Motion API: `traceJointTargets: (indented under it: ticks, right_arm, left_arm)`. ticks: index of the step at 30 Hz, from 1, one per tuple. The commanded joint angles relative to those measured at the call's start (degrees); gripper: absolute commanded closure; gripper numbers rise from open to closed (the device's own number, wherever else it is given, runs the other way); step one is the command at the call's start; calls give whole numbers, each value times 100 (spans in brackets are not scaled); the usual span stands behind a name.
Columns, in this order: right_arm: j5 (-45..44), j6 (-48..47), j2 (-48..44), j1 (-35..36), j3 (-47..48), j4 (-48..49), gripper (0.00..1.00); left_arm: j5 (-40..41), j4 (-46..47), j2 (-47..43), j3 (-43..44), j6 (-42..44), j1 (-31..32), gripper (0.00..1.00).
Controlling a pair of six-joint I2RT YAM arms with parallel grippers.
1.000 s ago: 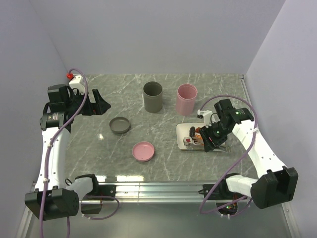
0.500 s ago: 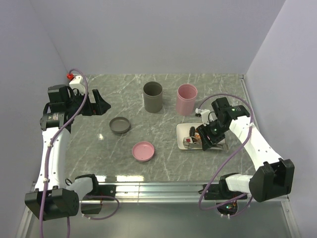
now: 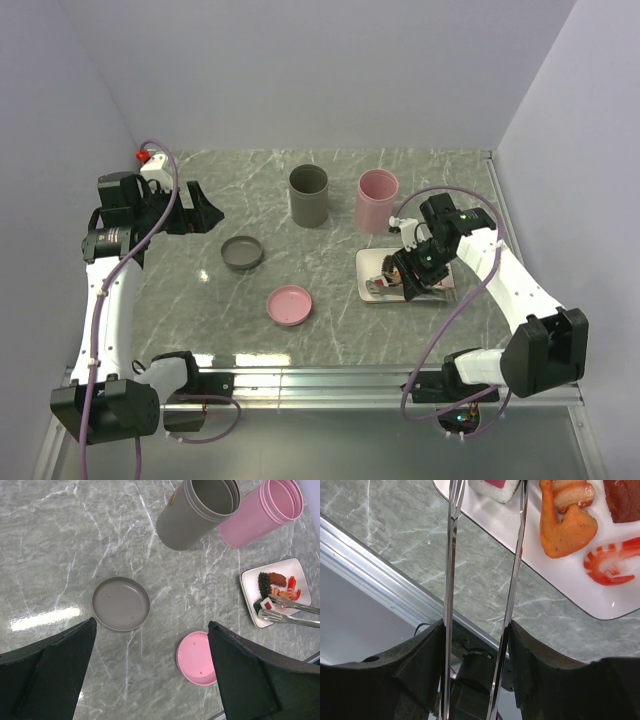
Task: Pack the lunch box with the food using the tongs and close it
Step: Pick up the fake food from the plate.
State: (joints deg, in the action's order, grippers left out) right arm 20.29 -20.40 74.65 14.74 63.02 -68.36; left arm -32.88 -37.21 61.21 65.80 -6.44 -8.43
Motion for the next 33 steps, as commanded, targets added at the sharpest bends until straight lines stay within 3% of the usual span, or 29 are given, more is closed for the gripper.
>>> traceJointTargets:
  ticks: [1,15,33]
  right_arm:
    - [54,54,23,90,228,218,43]
    - [133,151,-47,99,675,156,61]
    - [212,116,-566,55,1624,261,64]
  left_arm:
    - [45,153,-118,12,107,-1,1]
    - [10,144,-83,29,81,-1,1]
    - [-51,161,5,65,46,-1,1]
